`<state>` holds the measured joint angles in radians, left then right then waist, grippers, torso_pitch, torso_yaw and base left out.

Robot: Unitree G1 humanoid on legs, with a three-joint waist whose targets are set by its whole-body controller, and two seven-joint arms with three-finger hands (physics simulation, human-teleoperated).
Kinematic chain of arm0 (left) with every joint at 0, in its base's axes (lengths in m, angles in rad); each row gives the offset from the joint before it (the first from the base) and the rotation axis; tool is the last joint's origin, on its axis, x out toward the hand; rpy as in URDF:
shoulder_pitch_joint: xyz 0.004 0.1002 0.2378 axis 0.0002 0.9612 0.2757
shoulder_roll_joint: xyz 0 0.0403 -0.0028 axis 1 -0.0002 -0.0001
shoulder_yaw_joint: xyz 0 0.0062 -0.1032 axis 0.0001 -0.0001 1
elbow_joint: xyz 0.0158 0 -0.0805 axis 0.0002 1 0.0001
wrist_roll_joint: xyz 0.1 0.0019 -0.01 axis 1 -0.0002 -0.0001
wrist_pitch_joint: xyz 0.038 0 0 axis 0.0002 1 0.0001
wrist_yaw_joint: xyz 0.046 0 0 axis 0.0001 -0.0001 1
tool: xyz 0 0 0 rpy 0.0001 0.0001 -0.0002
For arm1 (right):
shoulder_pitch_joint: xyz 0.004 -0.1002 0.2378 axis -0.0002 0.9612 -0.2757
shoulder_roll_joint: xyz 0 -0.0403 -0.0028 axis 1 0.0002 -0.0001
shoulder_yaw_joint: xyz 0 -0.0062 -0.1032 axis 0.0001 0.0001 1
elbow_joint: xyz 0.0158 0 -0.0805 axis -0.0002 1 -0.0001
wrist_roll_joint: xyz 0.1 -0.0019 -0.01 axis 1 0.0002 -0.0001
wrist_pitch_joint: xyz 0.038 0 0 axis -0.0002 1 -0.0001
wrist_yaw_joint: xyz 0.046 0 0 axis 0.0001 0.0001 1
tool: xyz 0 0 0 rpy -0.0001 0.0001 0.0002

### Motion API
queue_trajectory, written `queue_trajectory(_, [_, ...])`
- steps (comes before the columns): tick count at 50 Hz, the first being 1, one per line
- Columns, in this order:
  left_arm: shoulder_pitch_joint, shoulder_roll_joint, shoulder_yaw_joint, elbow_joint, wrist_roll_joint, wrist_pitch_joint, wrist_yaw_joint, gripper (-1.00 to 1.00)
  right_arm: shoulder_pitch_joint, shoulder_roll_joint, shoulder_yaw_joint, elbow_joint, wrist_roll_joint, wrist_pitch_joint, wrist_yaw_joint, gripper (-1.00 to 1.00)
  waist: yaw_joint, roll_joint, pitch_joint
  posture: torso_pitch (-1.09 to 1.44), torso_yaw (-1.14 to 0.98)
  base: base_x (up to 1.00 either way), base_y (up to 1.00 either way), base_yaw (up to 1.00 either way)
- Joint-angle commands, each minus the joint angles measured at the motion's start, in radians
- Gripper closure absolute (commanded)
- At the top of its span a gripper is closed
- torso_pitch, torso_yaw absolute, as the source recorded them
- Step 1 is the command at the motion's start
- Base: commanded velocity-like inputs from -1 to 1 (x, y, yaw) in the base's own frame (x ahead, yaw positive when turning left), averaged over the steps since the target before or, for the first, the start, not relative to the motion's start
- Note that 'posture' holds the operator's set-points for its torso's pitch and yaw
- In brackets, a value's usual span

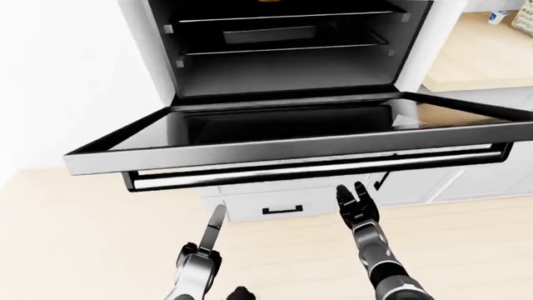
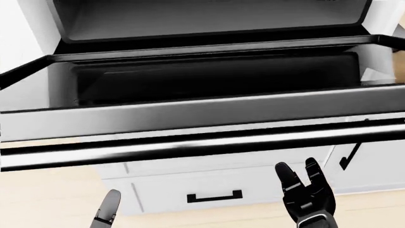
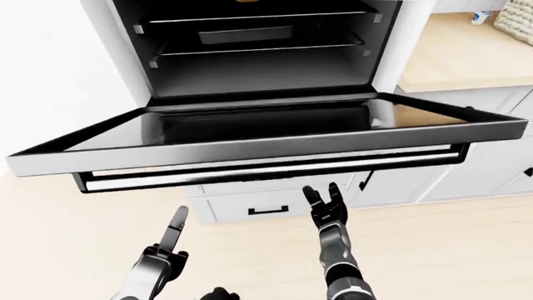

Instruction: Close the oven door.

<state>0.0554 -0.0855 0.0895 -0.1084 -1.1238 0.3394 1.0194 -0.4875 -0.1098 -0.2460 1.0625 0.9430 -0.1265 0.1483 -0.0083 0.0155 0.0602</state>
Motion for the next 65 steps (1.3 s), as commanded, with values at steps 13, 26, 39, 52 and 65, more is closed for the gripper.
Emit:
queue_trajectory(13, [-0.013,0.008,0.009,-0.033,0.006,-0.011,-0.008,-1.00,-0.021,0.007,0.012,-0.053,-0.004,-0.002,0.008,-1.00,0.033,-0.043,-0.025,0.00,0.00,0.00,0.00,0.00])
queue_trajectory(26, [-0.014,0.009,0.007,-0.029,0.020,-0.023,-0.048,-1.00,-0.011,0.006,0.023,-0.159,-0.007,0.040,-0.039,-1.00,0.005,-0.015,-0.082,0.00,0.00,0.00,0.00,0.00])
queue_trajectory(39, [-0.019,0.018,-0.003,-0.015,0.077,-0.050,-0.241,-1.00,-0.011,0.011,0.040,-0.273,-0.018,0.083,-0.077,-1.00,0.014,-0.027,-0.069,0.00,0.00,0.00,0.00,0.00])
queue_trajectory(52, [-0.029,0.009,-0.006,0.005,0.109,-0.116,-0.425,-1.00,0.016,0.027,0.075,-0.563,-0.030,0.188,-0.180,-1.00,0.021,-0.032,-0.049,0.00,0.00,0.00,0.00,0.00])
queue_trajectory(65, [-0.035,0.009,-0.013,0.019,0.137,-0.168,-0.506,-1.00,0.013,0.032,0.097,-0.830,-0.025,0.285,-0.264,-1.00,0.022,-0.034,-0.045,0.00,0.00,0.00,0.00,0.00])
